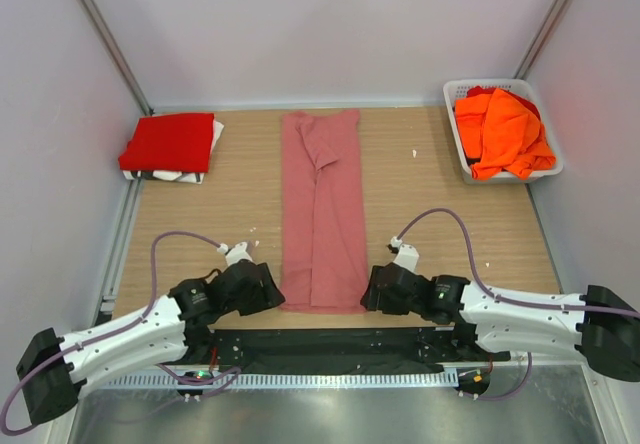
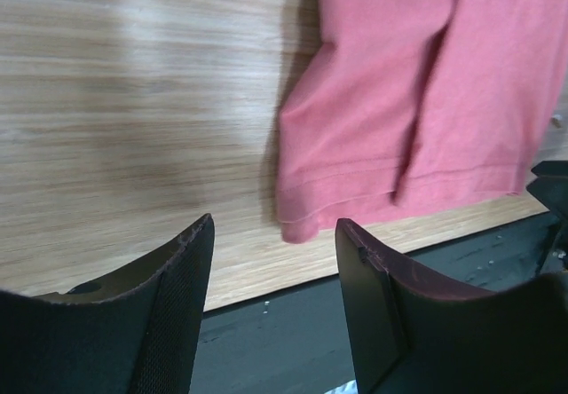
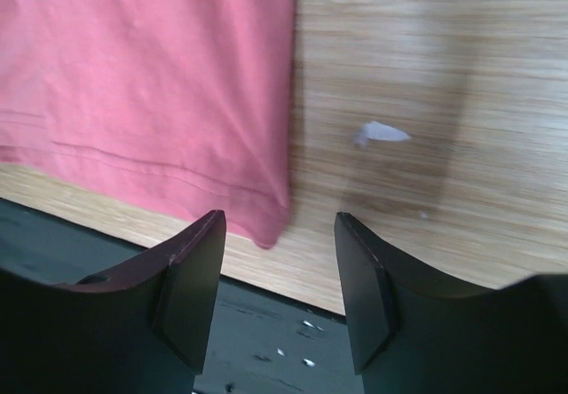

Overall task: Fold and stack the t-shirts
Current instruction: Fold the tshirt

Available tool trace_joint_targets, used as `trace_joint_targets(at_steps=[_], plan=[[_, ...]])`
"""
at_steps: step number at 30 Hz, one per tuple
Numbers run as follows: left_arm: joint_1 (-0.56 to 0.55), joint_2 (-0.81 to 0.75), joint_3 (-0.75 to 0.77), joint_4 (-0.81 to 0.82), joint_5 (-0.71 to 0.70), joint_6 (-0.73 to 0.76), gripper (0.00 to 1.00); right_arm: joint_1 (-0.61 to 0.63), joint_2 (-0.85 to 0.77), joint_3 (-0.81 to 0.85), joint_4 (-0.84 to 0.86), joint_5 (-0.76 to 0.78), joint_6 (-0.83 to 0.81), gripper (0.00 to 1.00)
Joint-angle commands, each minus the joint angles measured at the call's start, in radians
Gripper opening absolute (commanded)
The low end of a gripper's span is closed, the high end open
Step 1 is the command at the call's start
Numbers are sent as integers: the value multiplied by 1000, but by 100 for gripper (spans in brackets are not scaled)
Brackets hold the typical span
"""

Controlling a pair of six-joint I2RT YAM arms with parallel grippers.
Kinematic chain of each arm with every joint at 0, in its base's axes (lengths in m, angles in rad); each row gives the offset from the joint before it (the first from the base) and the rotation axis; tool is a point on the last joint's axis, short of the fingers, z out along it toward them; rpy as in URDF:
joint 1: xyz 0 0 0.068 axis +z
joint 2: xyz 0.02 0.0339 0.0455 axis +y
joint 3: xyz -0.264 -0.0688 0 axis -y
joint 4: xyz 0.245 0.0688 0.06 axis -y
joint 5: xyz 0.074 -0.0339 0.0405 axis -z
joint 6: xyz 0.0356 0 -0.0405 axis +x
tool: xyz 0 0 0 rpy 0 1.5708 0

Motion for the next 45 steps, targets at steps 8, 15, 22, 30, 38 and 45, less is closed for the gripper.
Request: trace_joint_targets(at_steps=[8, 15, 22, 30, 38, 45], plan=[[-5, 18, -91, 131, 54, -54, 57, 8, 23, -101, 170, -92, 65, 50], [-14, 23, -116, 172, 67, -75, 53, 9, 11, -118, 159, -85, 71, 39], [-31, 69, -124, 204, 45, -80, 39, 9, 17, -117, 148, -70, 65, 30], [-33, 136, -117, 244, 16, -55, 8, 8, -4, -115, 113, -53, 62, 20], [-62, 163, -90, 246, 36, -57, 0, 8, -29, -109, 82, -50, 59, 1], [-163, 152, -9, 133, -19, -108, 0, 8, -125, -101, 6, -36, 54, 1]])
